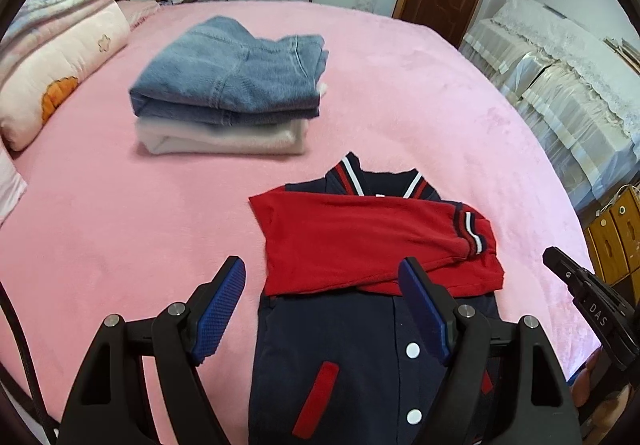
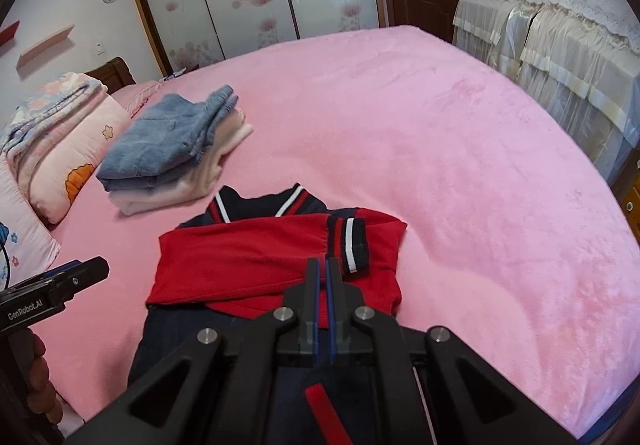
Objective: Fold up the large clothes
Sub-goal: 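Release the sleeve cuff with the right tool and lift both tools away, then move both tools to the striped hem and grasp it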
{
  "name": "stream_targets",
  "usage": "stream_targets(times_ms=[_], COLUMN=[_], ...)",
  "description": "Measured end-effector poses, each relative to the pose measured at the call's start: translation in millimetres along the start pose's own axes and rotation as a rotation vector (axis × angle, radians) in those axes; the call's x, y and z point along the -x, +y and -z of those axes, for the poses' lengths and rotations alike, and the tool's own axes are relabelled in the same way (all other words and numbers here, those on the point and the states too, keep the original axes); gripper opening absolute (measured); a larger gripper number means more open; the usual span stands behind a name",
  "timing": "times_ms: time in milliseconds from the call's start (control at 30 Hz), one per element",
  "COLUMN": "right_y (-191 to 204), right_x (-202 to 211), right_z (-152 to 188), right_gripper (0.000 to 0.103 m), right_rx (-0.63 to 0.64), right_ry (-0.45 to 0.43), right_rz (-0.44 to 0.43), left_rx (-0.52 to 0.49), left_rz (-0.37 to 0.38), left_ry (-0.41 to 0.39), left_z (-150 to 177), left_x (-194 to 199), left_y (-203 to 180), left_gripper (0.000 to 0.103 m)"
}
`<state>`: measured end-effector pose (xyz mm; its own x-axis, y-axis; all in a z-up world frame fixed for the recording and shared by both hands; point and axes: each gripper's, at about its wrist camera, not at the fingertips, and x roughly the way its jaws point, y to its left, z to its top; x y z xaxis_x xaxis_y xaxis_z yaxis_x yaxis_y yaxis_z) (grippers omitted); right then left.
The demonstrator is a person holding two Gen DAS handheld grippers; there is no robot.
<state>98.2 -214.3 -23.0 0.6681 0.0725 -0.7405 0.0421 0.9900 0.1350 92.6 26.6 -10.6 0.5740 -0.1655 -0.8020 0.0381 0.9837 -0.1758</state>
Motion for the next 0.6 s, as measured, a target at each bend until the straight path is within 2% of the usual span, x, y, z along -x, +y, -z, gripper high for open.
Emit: stream_targets(times_ms=[300,500,533,600], right_y=[13,21,22,23], right_x=[54,72,73,74], right_z=[10,30,35,46], right_gripper=[0.003,0.004,0.005,0.016], right_rx=[0.030,0.064,0.071,0.085], right_ry=[-0.058,-0.056,-0.049,-0.035], right_rz=[-0.018,-0.035,-0.036,-0.032], left_rx=[-0.017,-0.043,-0.045,-0.049], left_rz=[0.007,0.010,0.008,0.001], left_ry=[-0.051,-0.050,-0.043,-0.023], left_z=[18,48,53,66], left_x=[54,75,75,74], left_y=[-6,-7,-5,-2], left_gripper=[0.078,0.078,0.078,0.078])
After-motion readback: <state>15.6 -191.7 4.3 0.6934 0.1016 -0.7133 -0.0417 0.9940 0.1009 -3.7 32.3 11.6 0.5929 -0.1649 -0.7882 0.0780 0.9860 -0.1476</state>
